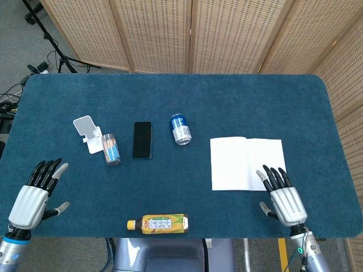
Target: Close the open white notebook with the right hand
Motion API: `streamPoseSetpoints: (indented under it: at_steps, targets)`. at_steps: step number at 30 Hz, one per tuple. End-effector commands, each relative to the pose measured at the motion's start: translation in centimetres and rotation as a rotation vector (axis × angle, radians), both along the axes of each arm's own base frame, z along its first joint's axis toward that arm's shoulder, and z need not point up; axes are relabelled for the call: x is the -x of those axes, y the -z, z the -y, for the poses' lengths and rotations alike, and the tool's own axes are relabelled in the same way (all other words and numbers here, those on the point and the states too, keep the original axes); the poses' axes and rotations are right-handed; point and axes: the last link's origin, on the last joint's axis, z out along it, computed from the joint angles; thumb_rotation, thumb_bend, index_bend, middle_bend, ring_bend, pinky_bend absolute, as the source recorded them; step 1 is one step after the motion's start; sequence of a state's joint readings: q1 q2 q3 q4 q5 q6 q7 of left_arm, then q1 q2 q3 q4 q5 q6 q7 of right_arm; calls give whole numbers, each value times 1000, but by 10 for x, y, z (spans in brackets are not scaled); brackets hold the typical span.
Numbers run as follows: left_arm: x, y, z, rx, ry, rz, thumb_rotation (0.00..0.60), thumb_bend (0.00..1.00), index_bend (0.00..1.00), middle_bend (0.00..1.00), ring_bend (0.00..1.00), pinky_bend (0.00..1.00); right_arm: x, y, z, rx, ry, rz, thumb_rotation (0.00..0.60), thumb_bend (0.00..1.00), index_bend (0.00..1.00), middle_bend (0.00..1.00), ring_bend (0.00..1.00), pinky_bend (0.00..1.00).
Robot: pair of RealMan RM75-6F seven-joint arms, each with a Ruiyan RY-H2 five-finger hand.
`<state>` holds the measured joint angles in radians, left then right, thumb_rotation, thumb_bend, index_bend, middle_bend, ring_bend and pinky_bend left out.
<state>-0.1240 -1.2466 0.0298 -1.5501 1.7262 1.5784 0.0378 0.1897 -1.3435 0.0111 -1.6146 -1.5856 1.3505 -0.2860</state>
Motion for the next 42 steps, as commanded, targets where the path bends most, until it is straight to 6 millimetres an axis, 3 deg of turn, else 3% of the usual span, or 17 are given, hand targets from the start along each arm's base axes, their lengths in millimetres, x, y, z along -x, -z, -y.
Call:
streamPoseSetpoints:
  at_steps: [1, 15, 42]
  targets:
    - [0, 0, 0, 0, 0, 0, 600, 0, 0, 0, 0, 0, -9, 8, 4, -14, -2, 13, 600, 337, 0, 0, 0, 0]
    - [0, 0, 0, 6, 6, 5, 600, 0, 0, 0, 0, 0, -43, 46, 18, -40, 4, 87, 600, 311, 0, 0, 0, 0]
    - [-1, 0, 1, 3, 9, 9, 600, 0, 0, 0, 0, 0, -47, 74, 45, -55, 46, 84, 600, 311, 0, 0, 0, 0]
